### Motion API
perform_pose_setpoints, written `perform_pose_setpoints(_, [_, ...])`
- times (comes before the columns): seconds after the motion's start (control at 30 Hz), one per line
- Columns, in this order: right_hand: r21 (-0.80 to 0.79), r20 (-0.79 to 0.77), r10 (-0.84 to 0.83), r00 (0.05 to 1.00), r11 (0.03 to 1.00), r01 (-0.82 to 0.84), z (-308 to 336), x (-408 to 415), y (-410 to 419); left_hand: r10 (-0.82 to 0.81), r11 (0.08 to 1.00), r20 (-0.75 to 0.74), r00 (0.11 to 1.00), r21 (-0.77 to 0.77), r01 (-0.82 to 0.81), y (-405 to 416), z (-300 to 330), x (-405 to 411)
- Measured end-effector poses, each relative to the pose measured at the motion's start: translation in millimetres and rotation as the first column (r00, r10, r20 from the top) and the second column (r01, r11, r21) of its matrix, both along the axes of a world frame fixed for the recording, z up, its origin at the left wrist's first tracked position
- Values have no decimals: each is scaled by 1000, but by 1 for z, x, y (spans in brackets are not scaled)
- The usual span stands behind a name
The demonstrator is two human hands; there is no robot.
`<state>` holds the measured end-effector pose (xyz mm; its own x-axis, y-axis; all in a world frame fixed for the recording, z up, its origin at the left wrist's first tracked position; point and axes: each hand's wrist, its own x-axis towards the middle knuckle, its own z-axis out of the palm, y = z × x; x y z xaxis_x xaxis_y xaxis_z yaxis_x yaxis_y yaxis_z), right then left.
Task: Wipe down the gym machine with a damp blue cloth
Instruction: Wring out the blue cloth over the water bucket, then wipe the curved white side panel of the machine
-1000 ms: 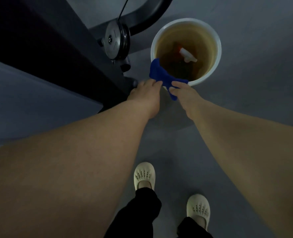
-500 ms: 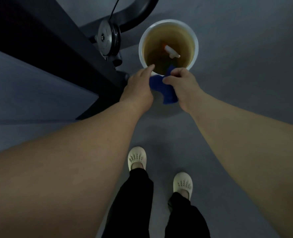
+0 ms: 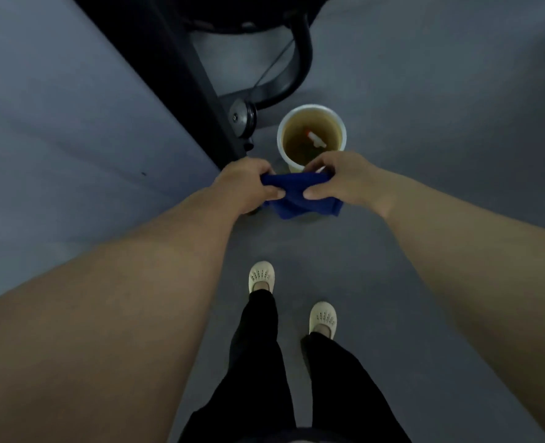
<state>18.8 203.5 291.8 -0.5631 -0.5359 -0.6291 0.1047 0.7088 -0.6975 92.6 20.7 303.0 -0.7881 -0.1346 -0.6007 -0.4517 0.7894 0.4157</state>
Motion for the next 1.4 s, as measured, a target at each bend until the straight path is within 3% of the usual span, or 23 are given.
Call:
perform_pose_setpoints(0.1, [-19, -124, 41, 992, 999, -43, 52, 9, -13, -18, 1000, -24, 1000, -15, 17, -15, 53, 21])
perform_pose_setpoints(0.17, [-125, -102, 3, 995, 992, -16, 86, 16, -25, 4, 999, -43, 999, -39, -6, -28, 89, 34])
perform_pose_setpoints(0.27, [-291, -4, -91, 996, 953, 86, 132, 33, -46, 172, 985, -156, 973, 9, -172, -49, 147, 59])
perform_pose_setpoints(0.33, [-336, -37, -125, 992, 936, 105, 158, 41, -64, 279, 959, -245, 928, 29, -281, -64, 183, 78])
perform_pose_setpoints(0.47, [-385, -261, -183, 948, 920, 72, 214, 59, -108, 430, 883, -490, 759, 51, -467, -97, 247, 120])
perform_pose_setpoints(0.6, [-390, -517, -187, 835, 920, -35, 261, 79, -146, 219, 781, -710, 669, -283, -557, -119, 284, 140])
perform_pose_setpoints(0.67, [-444, -570, -265, 778, 896, -20, 288, 87, -165, 184, 691, -822, 539, -283, -666, -128, 304, 143])
perform_pose_setpoints(0.73, [-524, -540, -378, 752, 850, 50, 315, 93, -184, 198, 659, -888, 414, -192, -727, -138, 326, 143])
perform_pose_setpoints(0.8, [-639, -422, -511, 749, 754, 154, 341, 99, -205, 231, 663, -928, 292, -69, -746, -150, 352, 138])
perform_pose_setpoints(0.93, [-867, -24, -706, 708, 368, 337, 389, 122, -253, 243, 727, -970, 5, 179, -663, -177, 407, 136])
perform_pose_setpoints(1.0, [-911, 58, -770, 636, 220, 349, 412, 131, -277, 112, 805, -990, -81, 138, -576, -195, 430, 139])
perform_pose_setpoints(1.13, [-962, 26, -876, 481, 109, 252, 433, 145, -308, -310, 888, -935, -174, -219, -403, -230, 446, 138])
perform_pose_setpoints(1.2, [-982, -45, -918, 394, 113, 150, 425, 154, -315, -482, 850, -857, -184, -406, -336, -242, 434, 135])
perform_pose_setpoints(1.27, [-977, -203, -947, 249, 213, 15, 412, 158, -326, -647, 737, -747, -153, -560, -379, -253, 421, 132])
perform_pose_setpoints(1.33, [-927, -375, -917, 135, 371, -56, 404, 152, -334, -805, 507, -593, -8, -680, -530, -262, 415, 129])
perform_pose_setpoints(1.4, [-896, -443, -891, 102, 437, -78, 405, 136, -336, -847, 291, -495, 192, -735, -612, -262, 417, 126])
